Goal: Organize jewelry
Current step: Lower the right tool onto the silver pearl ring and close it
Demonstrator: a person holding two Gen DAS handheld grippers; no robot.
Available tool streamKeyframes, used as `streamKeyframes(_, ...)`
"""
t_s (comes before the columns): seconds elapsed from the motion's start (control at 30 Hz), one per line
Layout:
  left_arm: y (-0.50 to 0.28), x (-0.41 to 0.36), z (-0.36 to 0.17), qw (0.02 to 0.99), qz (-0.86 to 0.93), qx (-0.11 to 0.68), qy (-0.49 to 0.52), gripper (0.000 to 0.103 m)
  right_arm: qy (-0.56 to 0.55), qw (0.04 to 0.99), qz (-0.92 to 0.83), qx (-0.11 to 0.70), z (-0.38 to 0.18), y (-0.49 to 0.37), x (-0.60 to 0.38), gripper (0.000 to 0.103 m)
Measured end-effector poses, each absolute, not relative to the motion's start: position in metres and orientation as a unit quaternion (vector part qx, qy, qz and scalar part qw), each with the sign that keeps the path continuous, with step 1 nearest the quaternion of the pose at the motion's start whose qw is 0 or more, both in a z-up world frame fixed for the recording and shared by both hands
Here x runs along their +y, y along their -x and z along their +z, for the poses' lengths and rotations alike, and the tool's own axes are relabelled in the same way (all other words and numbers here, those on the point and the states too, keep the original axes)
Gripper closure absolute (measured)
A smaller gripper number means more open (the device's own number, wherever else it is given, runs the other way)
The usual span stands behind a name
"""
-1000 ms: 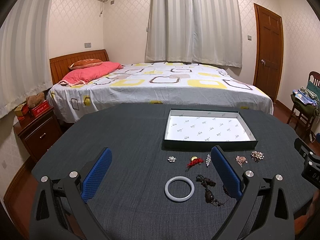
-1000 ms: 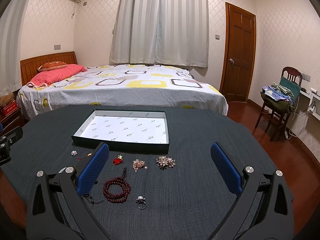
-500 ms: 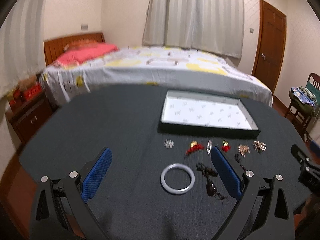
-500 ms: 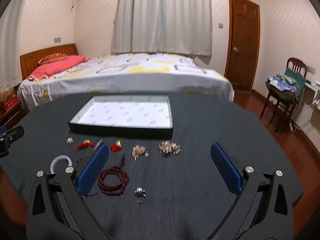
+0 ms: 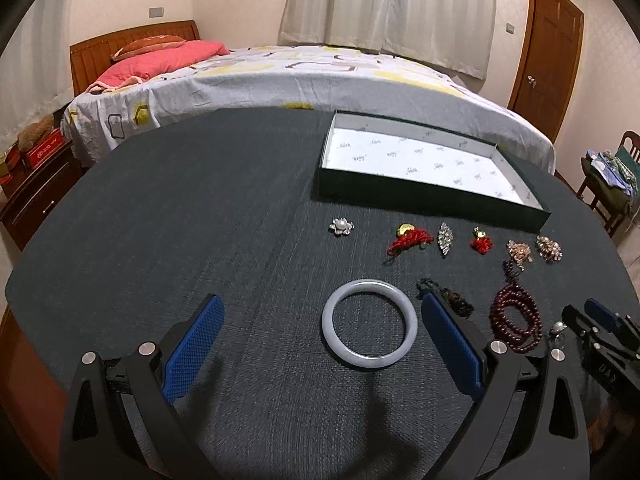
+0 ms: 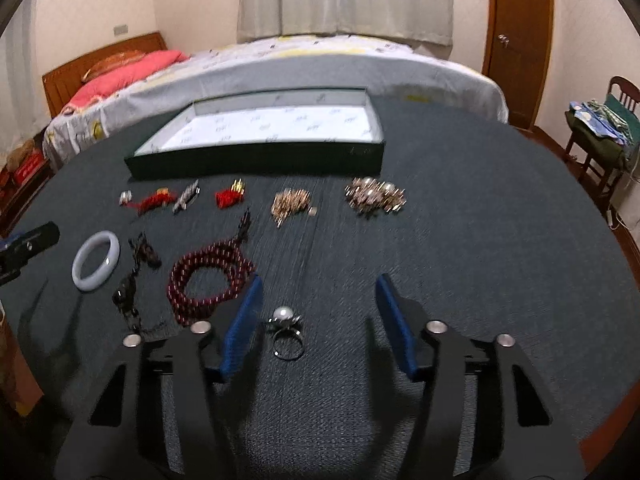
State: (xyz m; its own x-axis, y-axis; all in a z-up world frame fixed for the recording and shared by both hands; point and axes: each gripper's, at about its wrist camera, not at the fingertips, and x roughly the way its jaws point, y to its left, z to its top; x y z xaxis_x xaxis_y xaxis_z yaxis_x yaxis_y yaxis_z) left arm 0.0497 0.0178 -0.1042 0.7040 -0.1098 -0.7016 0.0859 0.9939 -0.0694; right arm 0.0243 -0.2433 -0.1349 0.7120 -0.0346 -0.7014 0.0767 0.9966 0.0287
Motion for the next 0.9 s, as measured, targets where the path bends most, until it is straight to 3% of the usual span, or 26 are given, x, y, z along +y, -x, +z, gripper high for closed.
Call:
streamKeyframes(0.37, -0.057, 0.015, -0.116, 0.916, -0.066, 0.396, 0.014, 0.007, -0.022, 0.916, -0.012, 0.399, -0.151, -0.025, -0.237, 0.083)
streamKeyframes(0.9, -0.075, -0.010, -0.135, 0.906, -0.086, 0.414, -0.005, 0.008, -0.042, 0.916, -0.008, 0.398, -0.149, -0.026, -0.247, 0.083)
